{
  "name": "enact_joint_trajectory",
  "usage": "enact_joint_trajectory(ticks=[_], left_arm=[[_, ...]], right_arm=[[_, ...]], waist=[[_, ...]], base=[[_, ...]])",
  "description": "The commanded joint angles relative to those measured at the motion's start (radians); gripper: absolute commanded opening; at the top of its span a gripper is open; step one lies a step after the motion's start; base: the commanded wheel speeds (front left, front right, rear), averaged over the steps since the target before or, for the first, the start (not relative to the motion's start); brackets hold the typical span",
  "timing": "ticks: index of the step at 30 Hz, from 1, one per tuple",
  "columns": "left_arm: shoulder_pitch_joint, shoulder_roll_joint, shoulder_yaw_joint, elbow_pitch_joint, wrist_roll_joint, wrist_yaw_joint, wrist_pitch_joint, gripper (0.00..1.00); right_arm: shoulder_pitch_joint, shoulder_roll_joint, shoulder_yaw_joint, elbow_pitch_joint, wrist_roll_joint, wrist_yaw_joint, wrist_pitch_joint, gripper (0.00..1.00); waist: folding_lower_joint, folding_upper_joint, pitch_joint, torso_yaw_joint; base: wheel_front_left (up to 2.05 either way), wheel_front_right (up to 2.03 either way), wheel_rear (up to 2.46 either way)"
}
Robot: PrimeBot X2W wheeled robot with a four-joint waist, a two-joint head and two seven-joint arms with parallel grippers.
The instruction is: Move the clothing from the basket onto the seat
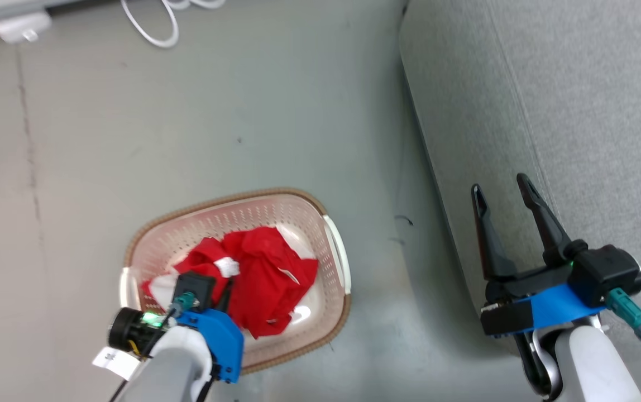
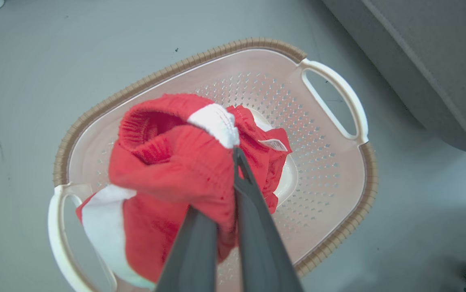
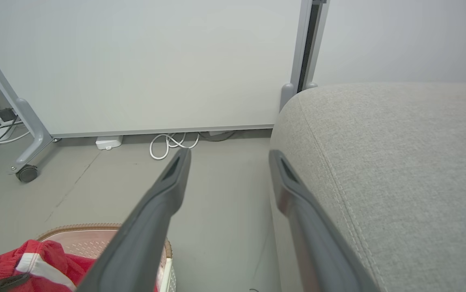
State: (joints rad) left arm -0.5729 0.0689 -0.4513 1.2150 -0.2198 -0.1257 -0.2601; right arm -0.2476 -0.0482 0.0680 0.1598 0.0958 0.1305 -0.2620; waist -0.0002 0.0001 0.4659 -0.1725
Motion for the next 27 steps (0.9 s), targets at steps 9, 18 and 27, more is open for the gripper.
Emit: enact_joint_trajectory(ticks=[9, 18, 27], left_arm=[[0.09, 0.032, -0.131, -0.237, -0.13, -0.004, -0.006, 0.0], [0.082, -0.008, -0.167, -0.39, -0.114, 0.006, -0.006, 0.0], [0.024, -0.013, -0.186, -0.477, -0.128, -0.002, -0.006, 0.0]], right_arm=[[0.062, -0.004, -0.009, 0.03, -0.018, 0.0, 0.002, 1.0], [0.118, -0.004, -0.001, 0.026, -0.015, 0.0, 0.026, 1.0], [0.15, -0.003, 0.015, 0.005, -0.018, 0.0, 0.05, 1.0]], waist=[[0.0002, -0.0001, -0.204, 0.086], [0.0002, -0.0001, -0.315, 0.117], [0.0002, -0.0001, -0.365, 0.143]], base=[[0.0, 0.0, 0.0], [0.0, 0.0, 0.0], [0.0, 0.0, 0.0]])
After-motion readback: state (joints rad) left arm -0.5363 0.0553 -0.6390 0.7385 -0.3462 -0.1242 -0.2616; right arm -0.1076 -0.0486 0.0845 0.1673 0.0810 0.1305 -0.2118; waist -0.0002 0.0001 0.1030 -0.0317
